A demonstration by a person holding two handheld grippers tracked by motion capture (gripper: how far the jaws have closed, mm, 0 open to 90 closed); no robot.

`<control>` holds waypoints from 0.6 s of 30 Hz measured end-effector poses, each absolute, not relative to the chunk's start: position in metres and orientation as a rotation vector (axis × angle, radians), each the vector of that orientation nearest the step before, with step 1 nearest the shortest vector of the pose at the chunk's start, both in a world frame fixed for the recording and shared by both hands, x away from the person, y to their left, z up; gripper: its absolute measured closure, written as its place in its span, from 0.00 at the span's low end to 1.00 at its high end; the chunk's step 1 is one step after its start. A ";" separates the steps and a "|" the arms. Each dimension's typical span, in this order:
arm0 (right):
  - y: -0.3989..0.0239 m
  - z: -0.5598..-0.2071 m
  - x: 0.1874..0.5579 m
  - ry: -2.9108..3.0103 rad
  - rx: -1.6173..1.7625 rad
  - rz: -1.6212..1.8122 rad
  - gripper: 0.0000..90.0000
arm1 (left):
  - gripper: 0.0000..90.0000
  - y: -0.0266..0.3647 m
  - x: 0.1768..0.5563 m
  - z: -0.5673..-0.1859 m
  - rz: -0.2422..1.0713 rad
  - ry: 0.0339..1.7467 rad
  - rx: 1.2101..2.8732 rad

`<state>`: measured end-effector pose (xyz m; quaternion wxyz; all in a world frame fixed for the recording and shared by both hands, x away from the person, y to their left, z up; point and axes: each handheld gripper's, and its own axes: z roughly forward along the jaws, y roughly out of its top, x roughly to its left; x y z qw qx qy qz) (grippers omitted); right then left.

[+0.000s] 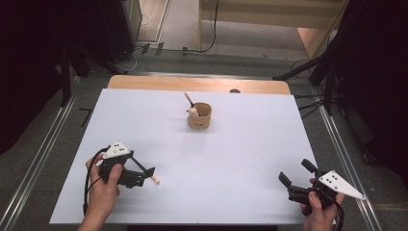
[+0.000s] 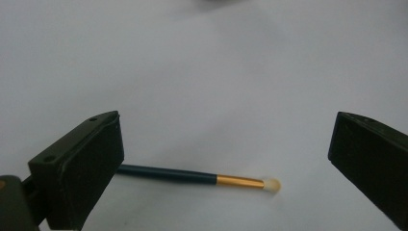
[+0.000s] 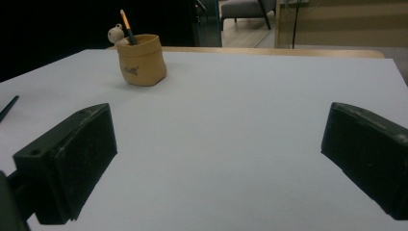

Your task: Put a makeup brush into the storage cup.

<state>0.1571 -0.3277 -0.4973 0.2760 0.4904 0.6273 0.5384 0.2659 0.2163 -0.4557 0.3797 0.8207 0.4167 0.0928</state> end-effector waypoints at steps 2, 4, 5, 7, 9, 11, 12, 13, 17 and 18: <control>-0.328 -0.498 0.157 1.688 1.318 1.448 0.00 | 0.00 0.216 0.269 -0.456 0.221 1.102 2.117; -0.328 -0.498 0.157 1.688 1.314 1.452 0.00 | 0.00 0.215 0.273 -0.455 0.215 1.149 2.141; -0.328 -0.498 0.157 1.688 1.314 1.452 0.00 | 0.00 0.214 0.274 -0.455 0.203 1.161 2.153; -0.328 -0.498 0.157 1.685 1.317 1.451 0.00 | 0.00 0.212 0.278 -0.454 0.200 1.210 2.182; -0.328 -0.499 0.158 1.690 1.320 1.446 0.00 | 0.00 0.209 0.281 -0.454 0.183 1.243 2.199; -0.328 -0.499 0.158 1.690 1.323 1.447 0.00 | 0.00 0.208 0.283 -0.454 0.188 1.274 2.206; -0.328 -0.500 0.159 1.692 1.325 1.445 0.00 | 0.00 0.207 0.284 -0.455 0.181 1.284 2.207; -0.328 -0.500 0.159 1.696 1.324 1.442 0.00 | 0.00 0.207 0.285 -0.455 0.176 1.300 2.210; -0.327 -0.501 0.159 1.699 1.326 1.440 0.00 | 0.00 0.205 0.287 -0.458 0.161 1.345 2.232; -0.327 -0.501 0.159 1.700 1.327 1.441 0.00 | 0.00 0.203 0.287 -0.459 0.157 1.358 2.240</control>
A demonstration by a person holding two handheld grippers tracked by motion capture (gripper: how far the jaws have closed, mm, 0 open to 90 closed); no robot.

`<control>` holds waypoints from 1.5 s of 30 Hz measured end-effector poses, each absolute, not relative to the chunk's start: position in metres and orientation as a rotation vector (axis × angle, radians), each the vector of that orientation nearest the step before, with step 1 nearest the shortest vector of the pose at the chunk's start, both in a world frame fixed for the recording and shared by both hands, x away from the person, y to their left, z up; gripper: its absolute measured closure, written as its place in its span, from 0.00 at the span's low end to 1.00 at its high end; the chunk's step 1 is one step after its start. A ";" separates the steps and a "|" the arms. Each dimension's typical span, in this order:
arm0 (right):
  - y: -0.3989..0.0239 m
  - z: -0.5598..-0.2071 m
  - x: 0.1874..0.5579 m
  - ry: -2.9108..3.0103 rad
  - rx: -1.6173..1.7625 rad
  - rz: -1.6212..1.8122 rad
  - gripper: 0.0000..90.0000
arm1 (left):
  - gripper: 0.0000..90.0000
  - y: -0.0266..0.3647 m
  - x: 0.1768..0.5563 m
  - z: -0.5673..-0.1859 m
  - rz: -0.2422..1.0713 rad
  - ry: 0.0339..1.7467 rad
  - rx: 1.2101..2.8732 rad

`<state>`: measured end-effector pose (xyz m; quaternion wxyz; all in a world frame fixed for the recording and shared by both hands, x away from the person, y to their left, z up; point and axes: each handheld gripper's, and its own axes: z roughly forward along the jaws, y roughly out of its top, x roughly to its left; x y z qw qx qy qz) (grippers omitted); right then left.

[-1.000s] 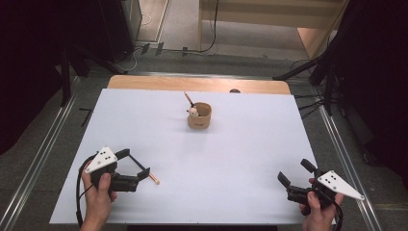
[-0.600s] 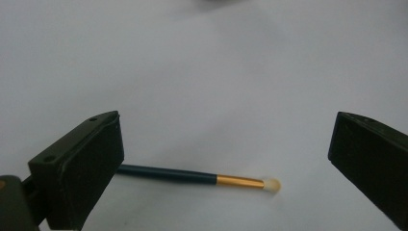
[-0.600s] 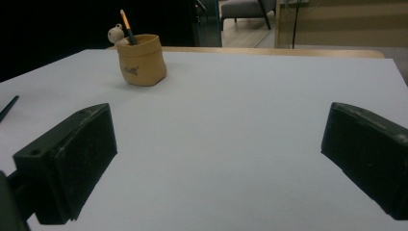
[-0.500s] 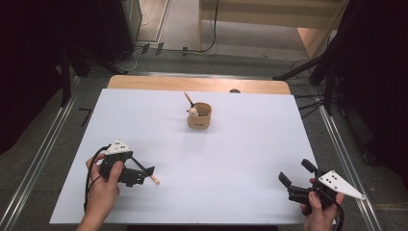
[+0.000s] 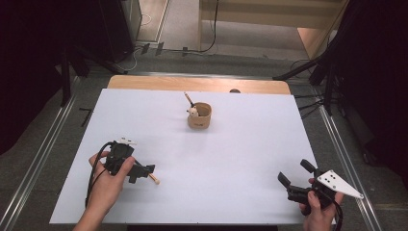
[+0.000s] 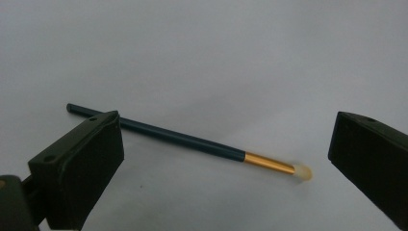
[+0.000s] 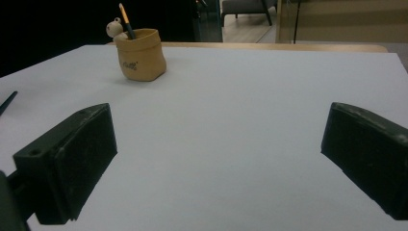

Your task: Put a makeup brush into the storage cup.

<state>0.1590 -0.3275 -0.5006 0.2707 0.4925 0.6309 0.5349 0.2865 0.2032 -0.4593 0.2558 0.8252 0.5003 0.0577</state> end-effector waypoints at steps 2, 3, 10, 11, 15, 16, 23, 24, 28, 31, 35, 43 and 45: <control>-0.328 -0.501 0.159 1.699 1.330 1.441 0.00 | 0.00 0.202 0.286 -0.460 0.150 1.365 2.256; -0.328 -0.501 0.159 1.699 1.329 1.442 0.00 | 0.00 0.201 0.286 -0.461 0.153 1.373 2.255; -0.326 -0.502 0.159 1.706 1.324 1.446 0.00 | 0.00 0.192 0.287 -0.466 0.158 1.432 2.283; -0.326 -0.502 0.160 1.706 1.324 1.445 0.00 | 0.00 0.190 0.287 -0.466 0.159 1.450 2.275; -0.325 -0.502 0.160 1.708 1.327 1.444 0.00 | 0.00 0.185 0.288 -0.469 0.162 1.475 2.290; -0.325 -0.502 0.160 1.709 1.328 1.443 0.00 | 0.00 0.183 0.288 -0.470 0.160 1.486 2.293; -0.325 -0.502 0.160 1.710 1.328 1.438 0.00 | 0.01 0.178 0.288 -0.478 0.207 1.522 2.350; -0.325 -0.502 0.160 1.708 1.329 1.437 0.00 | 0.02 0.178 0.288 -0.479 0.205 1.529 2.350; -0.325 -0.503 0.160 1.712 1.331 1.430 0.00 | 0.09 0.177 0.287 -0.481 0.275 1.547 2.379; -0.325 -0.503 0.160 1.712 1.335 1.429 0.00 | 0.19 0.176 0.285 -0.479 0.305 1.495 2.447; -0.325 -0.503 0.161 1.712 1.335 1.427 0.00 | 0.68 0.183 0.284 -0.470 0.256 1.422 2.503; -0.323 -0.506 0.162 1.720 1.343 1.424 0.00 | 0.94 0.191 0.286 -0.470 0.197 1.336 2.544; -0.322 -0.506 0.162 1.724 1.343 1.422 0.00 | 0.94 0.193 0.286 -0.469 0.183 1.319 2.540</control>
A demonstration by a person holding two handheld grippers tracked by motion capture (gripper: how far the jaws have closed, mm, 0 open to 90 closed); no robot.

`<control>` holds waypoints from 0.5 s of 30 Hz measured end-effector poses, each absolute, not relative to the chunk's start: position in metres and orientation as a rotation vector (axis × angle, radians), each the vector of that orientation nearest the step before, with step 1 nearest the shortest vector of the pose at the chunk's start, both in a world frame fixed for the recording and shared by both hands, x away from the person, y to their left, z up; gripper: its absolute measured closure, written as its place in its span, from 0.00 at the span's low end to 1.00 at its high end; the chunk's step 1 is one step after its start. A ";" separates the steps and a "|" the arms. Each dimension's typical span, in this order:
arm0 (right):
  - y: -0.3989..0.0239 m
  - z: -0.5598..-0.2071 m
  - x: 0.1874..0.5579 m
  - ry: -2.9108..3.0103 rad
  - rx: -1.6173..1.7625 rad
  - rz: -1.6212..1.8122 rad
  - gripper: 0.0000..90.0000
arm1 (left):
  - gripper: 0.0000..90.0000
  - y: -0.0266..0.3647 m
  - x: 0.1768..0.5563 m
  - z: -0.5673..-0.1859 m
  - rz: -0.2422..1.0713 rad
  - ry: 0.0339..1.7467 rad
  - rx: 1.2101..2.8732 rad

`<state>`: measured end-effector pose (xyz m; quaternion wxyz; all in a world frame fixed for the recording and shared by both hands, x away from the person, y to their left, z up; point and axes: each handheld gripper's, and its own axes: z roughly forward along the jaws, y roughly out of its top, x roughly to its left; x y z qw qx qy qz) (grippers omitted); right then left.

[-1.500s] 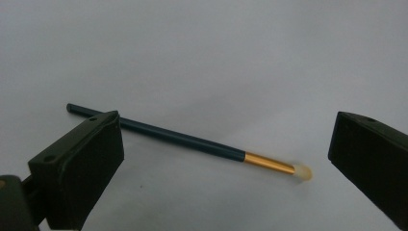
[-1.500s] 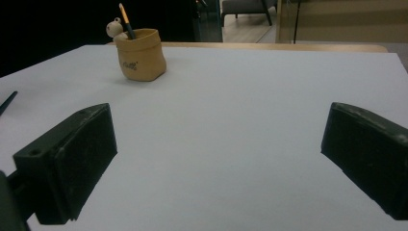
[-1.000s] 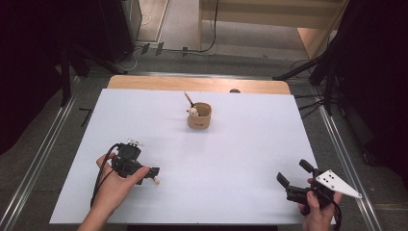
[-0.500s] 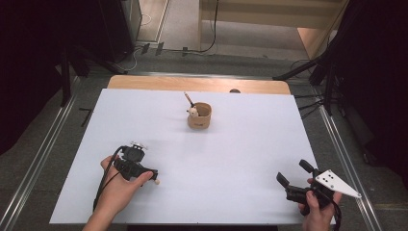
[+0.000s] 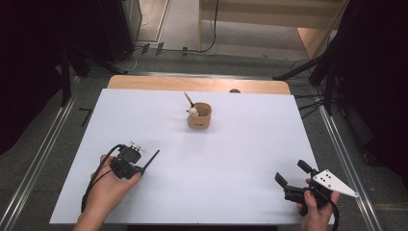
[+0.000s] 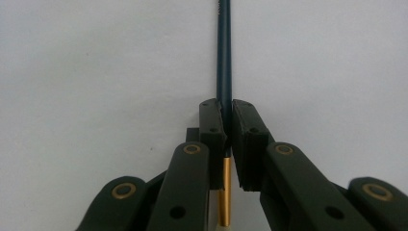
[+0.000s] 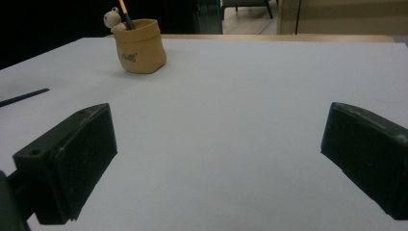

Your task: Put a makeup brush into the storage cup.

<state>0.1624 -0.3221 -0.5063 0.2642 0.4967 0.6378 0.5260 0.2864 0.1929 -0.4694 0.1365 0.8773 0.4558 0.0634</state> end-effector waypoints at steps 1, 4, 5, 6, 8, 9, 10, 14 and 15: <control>-0.322 -0.506 0.163 1.726 1.346 1.423 0.00 | 0.94 0.194 0.286 -0.469 0.185 1.309 2.538; -0.320 -0.506 0.163 1.736 1.339 1.414 0.00 | 0.94 0.197 0.284 -0.468 0.186 1.278 2.498; -0.318 -0.505 0.162 1.740 1.333 1.409 0.00 | 0.94 0.198 0.283 -0.468 0.192 1.272 2.471; -0.317 -0.504 0.162 1.748 1.324 1.399 0.00 | 0.94 0.199 0.282 -0.467 0.176 1.255 2.458; -0.315 -0.503 0.162 1.751 1.322 1.394 0.00 | 0.94 0.200 0.281 -0.465 0.173 1.233 2.410; -0.314 -0.503 0.162 1.750 1.322 1.402 0.00 | 0.94 0.200 0.279 -0.462 0.158 1.213 2.380; -0.312 -0.502 0.163 1.751 1.322 1.401 0.00 | 0.94 0.200 0.278 -0.461 0.149 1.195 2.360; -0.306 -0.500 0.163 1.752 1.325 1.412 0.00 | 0.94 0.195 0.273 -0.456 0.109 1.113 2.277; -0.304 -0.498 0.164 1.750 1.331 1.418 0.00 | 0.94 0.194 0.272 -0.457 0.088 1.098 2.251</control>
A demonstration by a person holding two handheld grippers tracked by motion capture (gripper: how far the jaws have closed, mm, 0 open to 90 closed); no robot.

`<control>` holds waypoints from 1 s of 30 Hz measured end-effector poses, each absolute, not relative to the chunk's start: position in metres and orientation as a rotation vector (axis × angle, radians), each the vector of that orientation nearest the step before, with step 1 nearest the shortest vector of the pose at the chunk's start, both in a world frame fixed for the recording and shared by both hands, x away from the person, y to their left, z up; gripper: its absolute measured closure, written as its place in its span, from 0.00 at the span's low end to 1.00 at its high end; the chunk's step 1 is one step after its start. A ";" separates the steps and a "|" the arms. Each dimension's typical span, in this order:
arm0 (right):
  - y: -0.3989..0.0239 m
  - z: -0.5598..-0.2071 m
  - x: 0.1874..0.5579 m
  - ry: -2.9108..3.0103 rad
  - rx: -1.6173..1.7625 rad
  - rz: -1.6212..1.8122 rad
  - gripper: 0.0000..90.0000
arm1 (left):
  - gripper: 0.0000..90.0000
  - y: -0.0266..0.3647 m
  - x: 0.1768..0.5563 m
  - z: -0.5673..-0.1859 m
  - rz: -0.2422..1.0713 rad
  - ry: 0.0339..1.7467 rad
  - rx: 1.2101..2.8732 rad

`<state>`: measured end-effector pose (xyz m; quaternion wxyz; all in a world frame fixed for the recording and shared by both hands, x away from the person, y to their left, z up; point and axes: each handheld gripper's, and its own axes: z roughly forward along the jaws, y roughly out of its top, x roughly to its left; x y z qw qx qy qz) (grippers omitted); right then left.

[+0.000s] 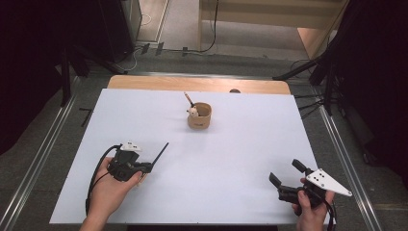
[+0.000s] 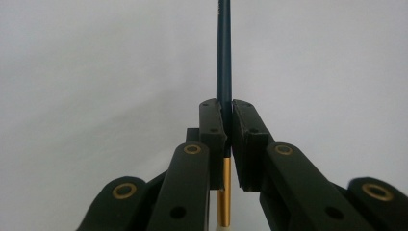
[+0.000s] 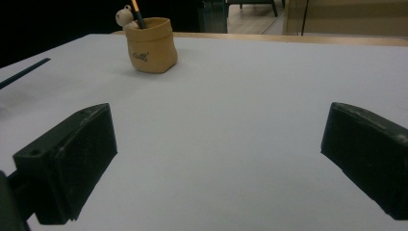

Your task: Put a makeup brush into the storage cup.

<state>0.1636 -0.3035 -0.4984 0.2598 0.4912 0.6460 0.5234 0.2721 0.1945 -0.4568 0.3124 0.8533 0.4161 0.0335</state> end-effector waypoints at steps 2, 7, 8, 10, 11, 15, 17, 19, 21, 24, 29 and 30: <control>-0.300 -0.496 0.165 1.756 1.331 1.424 0.00 | 0.94 0.193 0.273 -0.460 0.070 1.086 2.240; -0.289 -0.492 0.170 1.775 1.336 1.424 0.00 | 0.94 0.190 0.276 -0.459 0.049 1.037 2.193; -0.287 -0.491 0.171 1.780 1.333 1.427 0.00 | 0.94 0.189 0.275 -0.458 0.044 1.030 2.178; -0.282 -0.489 0.174 1.781 1.332 1.431 0.00 | 0.94 0.187 0.275 -0.457 0.056 1.000 2.159; -0.280 -0.487 0.175 1.782 1.332 1.434 0.00 | 0.94 0.186 0.275 -0.457 0.065 1.000 2.156; -0.269 -0.481 0.182 1.794 1.318 1.441 0.00 | 0.94 0.183 0.276 -0.457 0.064 0.974 2.119; -0.262 -0.478 0.186 1.796 1.317 1.446 0.00 | 0.94 0.180 0.276 -0.454 0.060 0.945 2.090; -0.253 -0.475 0.189 1.800 1.311 1.454 0.00 | 0.94 0.177 0.275 -0.453 0.066 0.926 2.080; -0.244 -0.472 0.193 1.814 1.294 1.453 0.00 | 0.94 0.174 0.274 -0.451 0.066 0.901 2.063; -0.231 -0.468 0.199 1.827 1.277 1.468 0.00 | 0.94 0.171 0.276 -0.452 0.043 0.891 2.031; -0.210 -0.458 0.211 1.829 1.269 1.503 0.00 | 0.94 0.166 0.275 -0.451 0.051 0.859 2.004; -0.206 -0.456 0.213 1.834 1.265 1.511 0.00 | 0.94 0.165 0.275 -0.451 0.055 0.858 1.991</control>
